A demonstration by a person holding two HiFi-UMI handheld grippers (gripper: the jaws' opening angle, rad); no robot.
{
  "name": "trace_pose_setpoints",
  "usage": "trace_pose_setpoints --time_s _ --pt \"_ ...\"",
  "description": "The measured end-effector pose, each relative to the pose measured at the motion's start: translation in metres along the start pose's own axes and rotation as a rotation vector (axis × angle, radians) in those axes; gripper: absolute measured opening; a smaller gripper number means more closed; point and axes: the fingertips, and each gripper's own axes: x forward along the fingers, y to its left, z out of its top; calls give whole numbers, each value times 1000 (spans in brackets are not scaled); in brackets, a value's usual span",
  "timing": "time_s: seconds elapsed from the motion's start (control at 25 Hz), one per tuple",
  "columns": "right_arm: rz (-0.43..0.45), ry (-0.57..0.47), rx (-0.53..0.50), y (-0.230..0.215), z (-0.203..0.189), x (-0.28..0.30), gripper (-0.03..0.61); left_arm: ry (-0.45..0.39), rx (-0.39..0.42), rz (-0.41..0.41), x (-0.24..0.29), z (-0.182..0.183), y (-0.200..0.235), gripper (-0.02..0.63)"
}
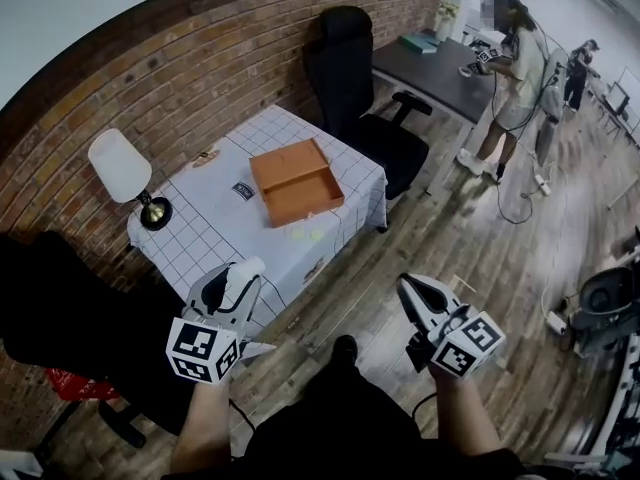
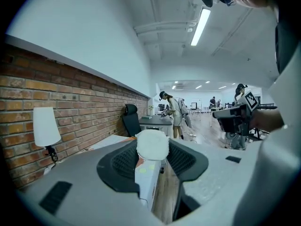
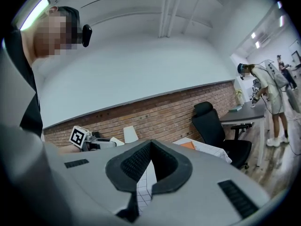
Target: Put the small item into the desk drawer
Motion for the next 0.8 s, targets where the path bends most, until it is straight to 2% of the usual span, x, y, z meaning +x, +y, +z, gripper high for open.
trace_pose_setpoints --time_s 0.2,0.4,0.6,0.8 --pt "26 12 25 -64 21 43 -6 29 6 0 70 21 7 190" --pt "76 34 41 -112 30 79 -6 63 -12 14 126 25 14 190" --pt "135 71 26 -134 41 111 -6 67 -18 40 155 39 25 190" --pt "159 79 31 -133 43 138 -6 72 -21 59 162 39 47 190"
